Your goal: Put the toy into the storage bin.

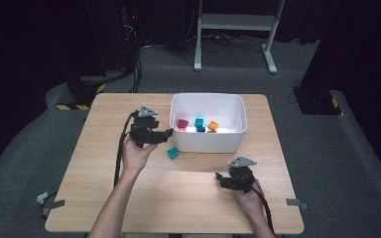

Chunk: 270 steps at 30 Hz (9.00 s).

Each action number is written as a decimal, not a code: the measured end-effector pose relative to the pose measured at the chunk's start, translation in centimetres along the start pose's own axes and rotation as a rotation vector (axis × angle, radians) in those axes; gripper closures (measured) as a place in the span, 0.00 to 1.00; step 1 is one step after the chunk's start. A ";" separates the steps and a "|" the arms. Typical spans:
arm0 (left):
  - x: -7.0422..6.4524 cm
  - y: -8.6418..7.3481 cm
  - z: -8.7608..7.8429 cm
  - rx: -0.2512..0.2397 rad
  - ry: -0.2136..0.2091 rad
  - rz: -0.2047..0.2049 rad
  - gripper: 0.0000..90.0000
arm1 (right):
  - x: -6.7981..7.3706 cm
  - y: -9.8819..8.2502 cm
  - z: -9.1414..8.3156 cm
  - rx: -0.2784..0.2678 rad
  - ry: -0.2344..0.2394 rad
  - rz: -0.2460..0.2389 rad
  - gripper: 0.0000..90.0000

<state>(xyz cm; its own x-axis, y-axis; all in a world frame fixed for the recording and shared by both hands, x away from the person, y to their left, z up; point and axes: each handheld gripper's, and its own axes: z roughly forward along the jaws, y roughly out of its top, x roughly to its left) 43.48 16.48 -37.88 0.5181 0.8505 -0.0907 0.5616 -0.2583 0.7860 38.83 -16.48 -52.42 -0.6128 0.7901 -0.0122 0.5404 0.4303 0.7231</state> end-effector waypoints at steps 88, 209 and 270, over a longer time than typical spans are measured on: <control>-0.3 -9.3 10.2 0.147 0.068 -0.015 0.57 | 0.0 0.0 0.0 -0.001 0.003 0.005 0.34; -2.7 6.0 4.8 -0.002 -0.084 -0.022 0.51 | 0.0 0.0 0.0 0.001 0.001 -0.004 0.35; -0.1 -0.5 -4.1 -0.090 0.025 0.003 0.42 | 0.0 0.0 0.0 0.001 0.003 -0.002 0.34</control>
<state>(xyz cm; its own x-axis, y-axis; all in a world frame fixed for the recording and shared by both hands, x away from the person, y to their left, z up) 40.47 18.42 -35.74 0.5027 0.8613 -0.0734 0.4994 -0.2201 0.8379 38.83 -16.43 -52.42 -0.6155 0.7881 -0.0118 0.5397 0.4322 0.7224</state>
